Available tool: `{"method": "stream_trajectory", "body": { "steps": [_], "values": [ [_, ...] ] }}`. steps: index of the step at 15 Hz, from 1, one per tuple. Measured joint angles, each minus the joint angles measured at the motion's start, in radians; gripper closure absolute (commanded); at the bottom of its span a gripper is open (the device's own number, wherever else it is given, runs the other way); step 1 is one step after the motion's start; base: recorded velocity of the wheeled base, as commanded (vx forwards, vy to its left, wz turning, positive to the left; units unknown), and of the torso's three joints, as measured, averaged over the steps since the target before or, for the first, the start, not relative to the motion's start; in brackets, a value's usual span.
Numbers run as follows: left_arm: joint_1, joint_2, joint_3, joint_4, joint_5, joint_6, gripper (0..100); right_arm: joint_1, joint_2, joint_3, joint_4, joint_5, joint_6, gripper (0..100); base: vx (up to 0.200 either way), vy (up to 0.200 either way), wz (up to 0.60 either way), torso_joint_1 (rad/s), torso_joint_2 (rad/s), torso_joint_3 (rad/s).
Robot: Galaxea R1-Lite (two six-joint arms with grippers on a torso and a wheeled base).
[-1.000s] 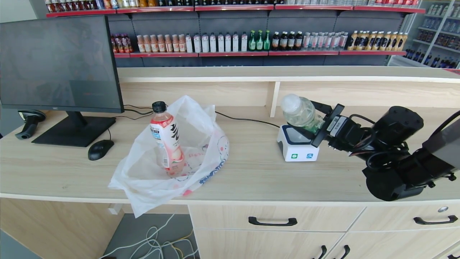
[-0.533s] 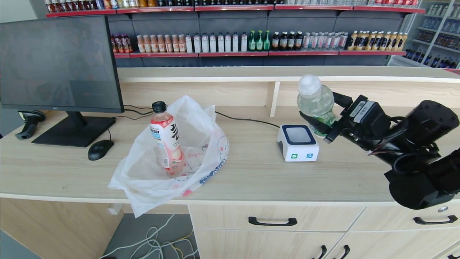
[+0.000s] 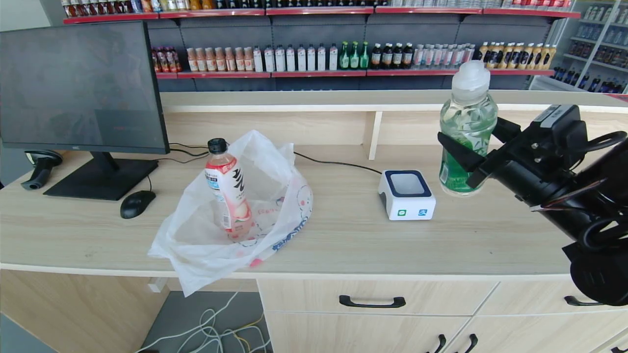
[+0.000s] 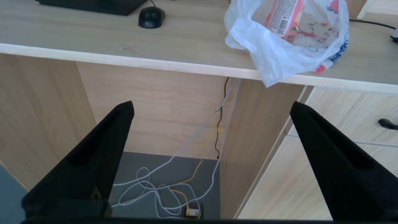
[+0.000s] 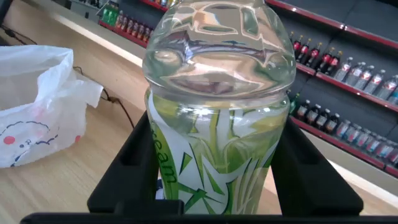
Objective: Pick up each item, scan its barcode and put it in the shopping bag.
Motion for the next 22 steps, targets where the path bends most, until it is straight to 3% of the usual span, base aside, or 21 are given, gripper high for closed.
{"method": "stream_trajectory", "body": {
  "steps": [2, 6, 9, 12, 18, 22],
  "values": [
    [0.000, 0.000, 0.000, 0.000, 0.000, -0.001, 0, 0.000, -0.017, 0.003, 0.000, -0.093, 0.079, 100, 0.000, 0.000, 0.00, 0.000, 0.00, 0.000],
    [0.000, 0.000, 0.000, 0.000, 0.000, -0.001, 0, 0.083, -0.047, 0.015, -0.001, -0.400, 0.289, 100, 0.000, 0.000, 0.00, 0.000, 0.00, 0.000],
    [0.000, 0.000, 0.000, 0.000, 0.000, -0.001, 0, 0.115, -0.062, 0.054, 0.000, -0.412, 0.298, 100, 0.000, 0.000, 0.00, 0.000, 0.00, 0.000],
    [0.001, 0.000, 0.000, 0.000, 0.000, -0.001, 0, 0.121, -0.066, 0.061, -0.001, -0.412, 0.300, 100, -0.200, 0.000, 0.00, 0.005, 0.00, 0.002],
    [0.000, 0.000, 0.000, 0.000, 0.000, -0.001, 0, 0.120, -0.073, 0.064, 0.001, -0.412, 0.306, 100, 0.000, 0.000, 0.00, 0.000, 0.00, 0.000],
    [0.001, 0.000, 0.000, 0.000, 0.000, -0.001, 0, 0.120, -0.072, 0.065, -0.002, -0.412, 0.306, 100, 0.000, 0.200, 0.00, 0.000, 0.00, 0.002]
  ]
}}
